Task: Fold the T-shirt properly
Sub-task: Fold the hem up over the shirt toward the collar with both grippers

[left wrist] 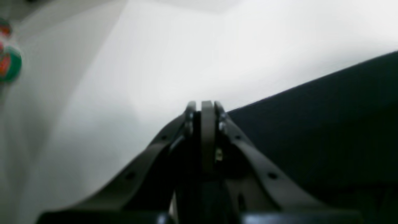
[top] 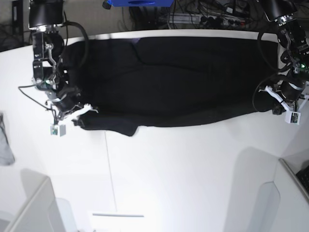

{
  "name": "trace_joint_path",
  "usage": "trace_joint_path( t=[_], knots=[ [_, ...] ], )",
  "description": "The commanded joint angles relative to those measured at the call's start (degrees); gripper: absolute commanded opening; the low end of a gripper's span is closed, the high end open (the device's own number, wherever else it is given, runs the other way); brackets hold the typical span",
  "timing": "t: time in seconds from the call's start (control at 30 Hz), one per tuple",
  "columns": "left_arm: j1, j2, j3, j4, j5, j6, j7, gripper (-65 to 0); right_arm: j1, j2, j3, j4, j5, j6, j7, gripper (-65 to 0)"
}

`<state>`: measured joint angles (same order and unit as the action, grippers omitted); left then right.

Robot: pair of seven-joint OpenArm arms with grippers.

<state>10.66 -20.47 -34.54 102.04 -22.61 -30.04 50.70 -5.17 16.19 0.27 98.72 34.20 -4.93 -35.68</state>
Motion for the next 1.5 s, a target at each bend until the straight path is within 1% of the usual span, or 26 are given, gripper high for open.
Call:
trace_joint_path(
  t=[0.0,0.07,0.13,0.23,0.67,0.77,0.83,0.9,1.03,1.13,1.23,1.37,1.47],
  knots=[
    [0.2,-0.9,-1.3,1.4,-0.3,-0.6,-0.2,-65.0,0.4,0.7,0.5,2.0,0.2,0.2,1.5,-65.0],
    [1.3,-0.2,-2.9,1.8,-0.3,-1.8,-0.2,-65.0,-1.0,0.7,0.5,3.7,0.2,0.2,1.5,-65.0],
    [2.5,-0.1,-3.4,2.4,-0.3,-2.0,-0.2,-65.0,-2.2,0.7,0.6,5.1,0.2,0.2,1.5,-65.0],
    [5.2,-0.1,-3.7,4.1,-0.3,-2.0,-0.2,-65.0,-4.9,0.2,3.5,7.3,0.2,0.2,1.5,-65.0],
    [12.2,0.2,-3.8,9.4,-0.3,-2.0,-0.3,-65.0,-12.1,0.3,4.3,10.9,0.5,0.2,2.1,-65.0],
    [13.2,0.2,-3.8,9.4,-0.3,-2.1,-0.5,-65.0,-14.7,0.0,6.7,14.7,0.5,0.2,2.1,-65.0],
    [13.9,0.2,-3.8,9.4,-0.4,-2.1,-0.5,-65.0,-15.4,-0.2,7.2,15.8,0.5,0.2,1.6,-65.0],
    [14.4,0.2,-3.9,9.4,-2.3,-2.1,-0.5,-65.0,-15.9,-0.3,7.2,15.8,0.5,0.2,1.6,-65.0],
    [16.5,-0.1,-8.2,9.4,-9.6,-2.1,-0.4,-65.0,-18.5,-0.6,7.2,16.1,0.5,0.2,2.1,-65.0],
    [17.4,-0.2,-9.0,9.4,-10.3,-2.1,-0.4,-65.0,-20.1,-1.4,7.2,16.2,0.5,0.4,2.2,-65.0],
    [18.6,-0.2,-8.8,9.4,-10.3,-2.1,-0.5,-65.0,-23.3,-2.2,7.3,17.4,0.7,0.5,5.7,-65.0],
    [18.7,-0.1,-9.5,9.4,-10.3,-2.1,-0.4,-65.0,-27.0,-1.9,7.2,17.4,5.2,0.6,9.7,-65.0],
    [20.3,-0.3,-9.5,9.4,-10.5,-2.1,-0.5,-65.0,-29.2,-1.6,7.2,17.4,7.3,0.6,12.5,-65.0]
  ],
)
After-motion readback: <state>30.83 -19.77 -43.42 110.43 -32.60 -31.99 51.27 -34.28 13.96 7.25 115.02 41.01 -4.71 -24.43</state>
